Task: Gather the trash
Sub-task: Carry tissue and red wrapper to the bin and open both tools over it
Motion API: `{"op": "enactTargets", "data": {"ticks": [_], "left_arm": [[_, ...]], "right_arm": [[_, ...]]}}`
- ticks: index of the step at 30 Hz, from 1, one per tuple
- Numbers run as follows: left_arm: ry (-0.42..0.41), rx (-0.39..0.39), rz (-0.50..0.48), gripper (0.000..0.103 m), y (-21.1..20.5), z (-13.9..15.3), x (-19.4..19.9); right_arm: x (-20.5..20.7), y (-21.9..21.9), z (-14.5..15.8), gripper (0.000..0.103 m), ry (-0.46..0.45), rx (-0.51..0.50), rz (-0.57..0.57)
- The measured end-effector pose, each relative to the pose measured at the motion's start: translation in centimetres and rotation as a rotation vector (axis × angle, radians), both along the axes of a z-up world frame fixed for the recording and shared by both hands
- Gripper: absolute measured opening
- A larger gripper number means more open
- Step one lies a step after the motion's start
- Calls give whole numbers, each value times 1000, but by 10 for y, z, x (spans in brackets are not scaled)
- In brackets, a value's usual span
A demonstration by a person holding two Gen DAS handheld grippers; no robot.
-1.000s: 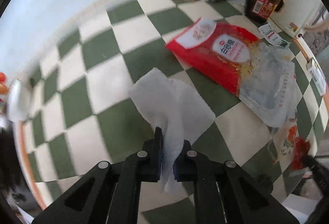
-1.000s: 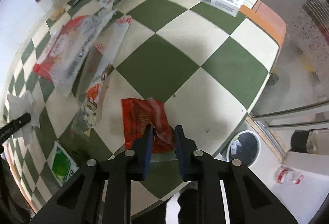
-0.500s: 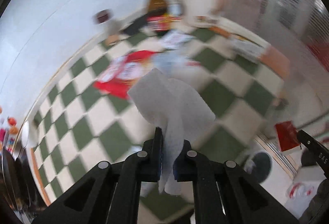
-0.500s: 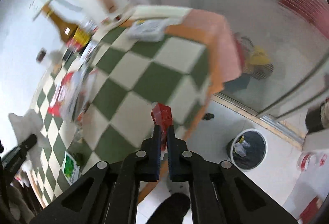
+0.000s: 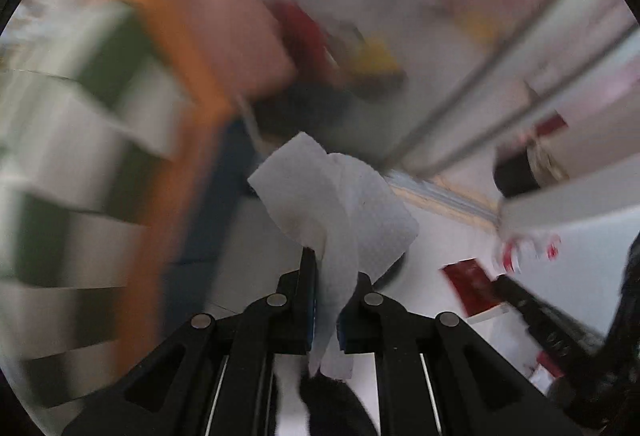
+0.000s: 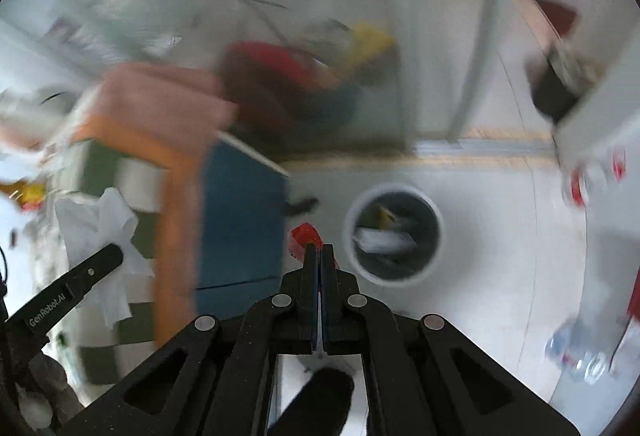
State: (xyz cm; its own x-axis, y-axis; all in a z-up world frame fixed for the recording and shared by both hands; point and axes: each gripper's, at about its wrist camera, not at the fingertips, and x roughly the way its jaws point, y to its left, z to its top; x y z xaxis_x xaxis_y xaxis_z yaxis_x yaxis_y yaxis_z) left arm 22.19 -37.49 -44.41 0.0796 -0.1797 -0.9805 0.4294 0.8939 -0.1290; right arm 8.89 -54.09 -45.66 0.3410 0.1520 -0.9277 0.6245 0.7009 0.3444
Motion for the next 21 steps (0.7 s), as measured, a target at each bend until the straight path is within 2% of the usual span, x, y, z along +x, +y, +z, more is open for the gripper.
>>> {"op": "enactTargets", "data": {"ticks": [1, 2, 5, 9, 10, 11, 12, 13, 14, 15, 16, 17, 18, 19, 20, 21], "left_arm": [[36, 1, -7, 5, -10, -25, 0], [89, 3, -15, 5, -25, -67, 2], [191, 26, -42, 5, -56, -159, 5], [340, 55, -92, 9, -90, -282, 9], [359, 56, -92, 10, -94, -298, 5], [388, 49, -99, 10, -98, -317, 3], [411, 55, -114, 11, -104, -335, 2], [407, 73, -122, 16, -109, -352, 1], [391, 81, -127, 30, -110, -360, 0], [363, 98, -131, 43, -112, -367, 1], [349, 112, -131, 80, -113, -373, 1], [342, 113, -127, 101, -111, -375, -1], [319, 121, -125, 102, -109, -375, -1], [297, 140, -131, 102, -105, -374, -2], [277, 158, -135, 102, -103, -372, -2], [256, 167, -140, 102, -101, -366, -5]], "right_arm": [[-6, -9, -23, 0, 18, 20, -18], [-14, -23, -58, 0, 44, 44, -49], [-29, -53, -151, 0, 104, 93, -103], [-37, -79, -265, 0, 144, 152, -159], [-37, -84, -304, 0, 147, 170, -177], [-37, -84, -304, 0, 147, 170, -177], [-37, -88, -329, 0, 147, 184, -186], [-38, -89, -363, 1, 146, 227, -189], [-38, -91, -381, 1, 153, 259, -195], [-38, -91, -381, 1, 153, 259, -195], [-38, -89, -392, 4, 168, 274, -200], [-39, -88, -402, 10, 186, 285, -203], [-40, -84, -418, 34, 225, 285, -193], [-40, -84, -418, 61, 225, 285, -193], [-42, -82, -420, 69, 236, 264, -189], [-44, -81, -419, 71, 248, 237, -178]]}}
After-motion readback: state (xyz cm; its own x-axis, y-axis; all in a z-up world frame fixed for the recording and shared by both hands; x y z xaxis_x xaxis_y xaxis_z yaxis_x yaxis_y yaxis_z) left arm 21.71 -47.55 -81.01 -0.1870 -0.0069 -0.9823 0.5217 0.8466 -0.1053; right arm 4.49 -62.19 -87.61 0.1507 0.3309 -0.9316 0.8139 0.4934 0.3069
